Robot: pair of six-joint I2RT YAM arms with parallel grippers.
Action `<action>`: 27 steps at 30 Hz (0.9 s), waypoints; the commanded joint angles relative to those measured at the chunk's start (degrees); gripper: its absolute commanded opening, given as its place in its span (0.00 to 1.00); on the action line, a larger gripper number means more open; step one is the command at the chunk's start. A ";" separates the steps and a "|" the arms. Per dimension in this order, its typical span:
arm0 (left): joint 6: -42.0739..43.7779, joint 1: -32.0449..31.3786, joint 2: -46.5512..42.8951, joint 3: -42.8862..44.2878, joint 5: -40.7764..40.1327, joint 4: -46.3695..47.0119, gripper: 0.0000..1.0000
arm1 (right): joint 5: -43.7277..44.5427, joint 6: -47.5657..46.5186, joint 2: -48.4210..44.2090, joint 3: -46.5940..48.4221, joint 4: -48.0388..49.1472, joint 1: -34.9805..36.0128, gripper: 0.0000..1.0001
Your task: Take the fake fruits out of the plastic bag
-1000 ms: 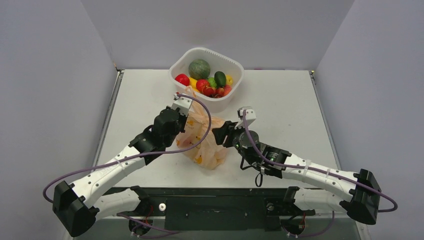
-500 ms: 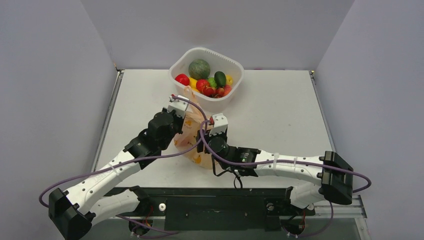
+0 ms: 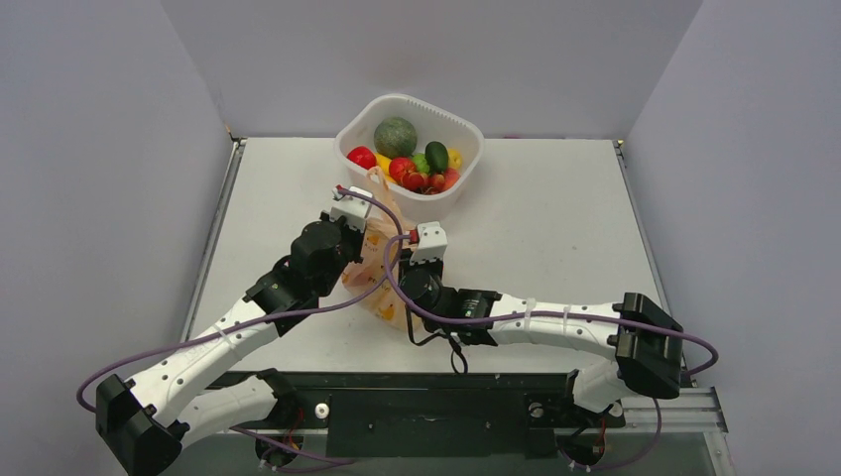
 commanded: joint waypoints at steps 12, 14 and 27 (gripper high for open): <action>1.32 -0.46 0.06 -0.22 -1.69 3.22 0.00 | 3.69 -1.69 1.39 0.09 2.67 -1.01 0.07; 1.45 -0.42 -0.14 -0.38 -2.26 3.76 0.00 | 3.62 -1.99 0.41 -1.22 3.81 -1.10 0.00; -21.62 6.21 4.49 8.67 2.67 -23.10 0.00 | -20.26 3.21 -12.62 -21.66 26.39 -10.16 0.00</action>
